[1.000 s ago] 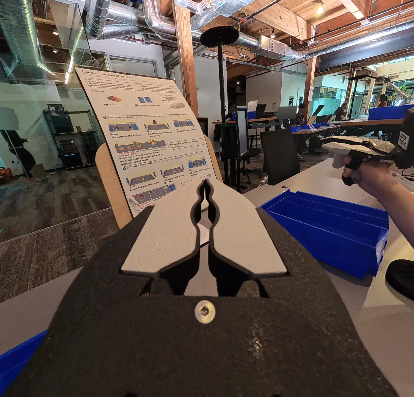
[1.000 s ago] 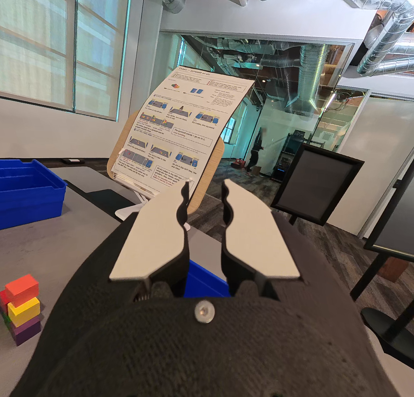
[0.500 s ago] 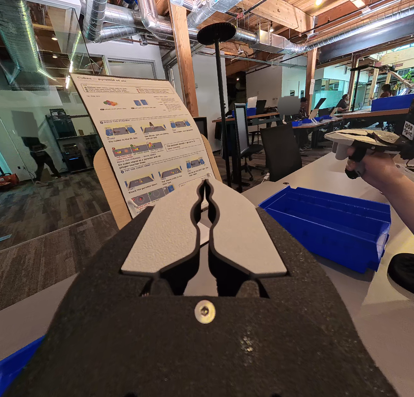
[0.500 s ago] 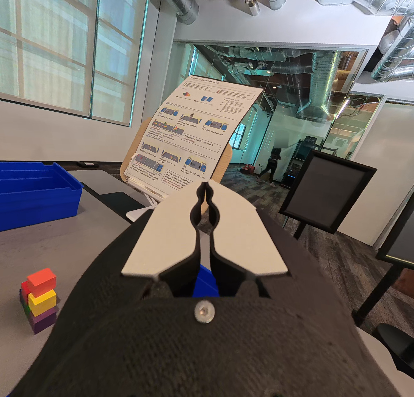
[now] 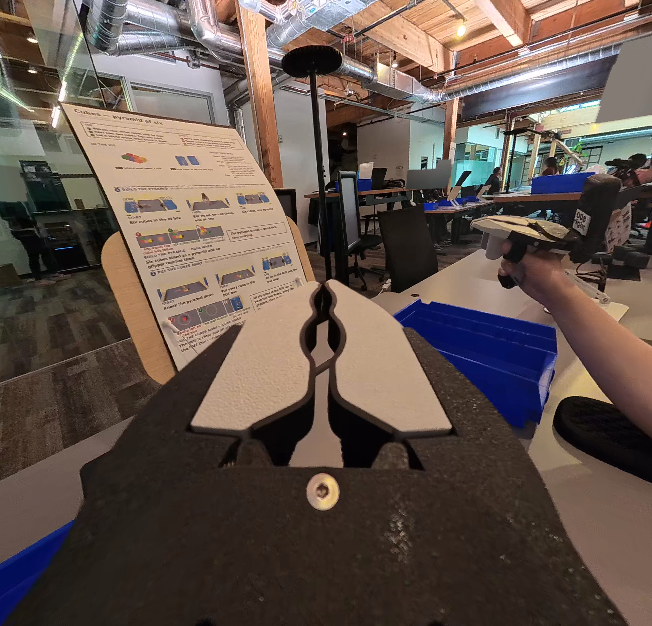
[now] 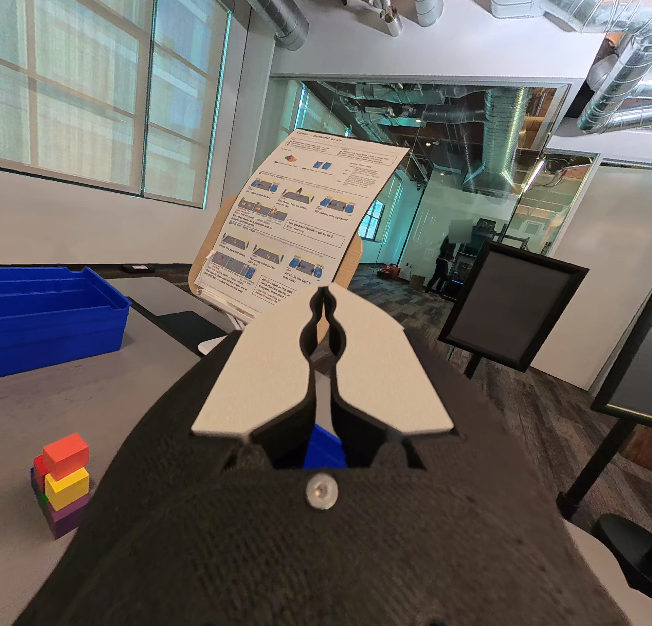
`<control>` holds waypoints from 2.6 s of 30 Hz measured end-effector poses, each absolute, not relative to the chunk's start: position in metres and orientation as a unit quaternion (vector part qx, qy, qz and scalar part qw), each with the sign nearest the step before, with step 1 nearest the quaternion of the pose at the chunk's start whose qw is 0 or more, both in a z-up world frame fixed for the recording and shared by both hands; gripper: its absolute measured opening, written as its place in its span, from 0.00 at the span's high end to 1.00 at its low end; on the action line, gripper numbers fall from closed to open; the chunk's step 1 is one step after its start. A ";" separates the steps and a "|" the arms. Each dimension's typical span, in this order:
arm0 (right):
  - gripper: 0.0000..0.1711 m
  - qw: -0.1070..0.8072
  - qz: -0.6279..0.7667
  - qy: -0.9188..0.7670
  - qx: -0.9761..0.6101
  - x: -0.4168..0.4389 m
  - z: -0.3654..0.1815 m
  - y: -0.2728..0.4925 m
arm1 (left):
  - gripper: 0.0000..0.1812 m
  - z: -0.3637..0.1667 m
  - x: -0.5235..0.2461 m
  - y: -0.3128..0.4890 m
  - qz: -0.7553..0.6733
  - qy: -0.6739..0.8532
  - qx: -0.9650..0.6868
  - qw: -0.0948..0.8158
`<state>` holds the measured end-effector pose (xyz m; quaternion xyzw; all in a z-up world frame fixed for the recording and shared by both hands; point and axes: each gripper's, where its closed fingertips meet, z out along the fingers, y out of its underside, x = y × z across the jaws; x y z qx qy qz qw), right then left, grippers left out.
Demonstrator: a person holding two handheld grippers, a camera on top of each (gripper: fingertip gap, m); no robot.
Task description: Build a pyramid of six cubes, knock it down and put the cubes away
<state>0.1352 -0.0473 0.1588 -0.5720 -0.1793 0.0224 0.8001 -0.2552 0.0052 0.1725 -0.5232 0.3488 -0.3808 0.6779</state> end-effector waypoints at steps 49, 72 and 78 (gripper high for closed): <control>1.00 0.647 0.149 -0.415 -0.622 0.021 0.118 -0.069 | 1.00 0.178 -0.233 -0.024 -0.390 0.390 -0.490 0.676; 0.99 0.100 0.001 -0.661 -0.744 -0.084 -0.149 -0.068 | 1.00 0.162 -0.215 -0.029 -0.369 0.438 -0.493 0.656; 0.99 0.260 -0.118 -0.563 -0.775 -0.066 -0.110 0.003 | 1.00 0.163 -0.215 -0.029 -0.370 0.438 -0.492 0.655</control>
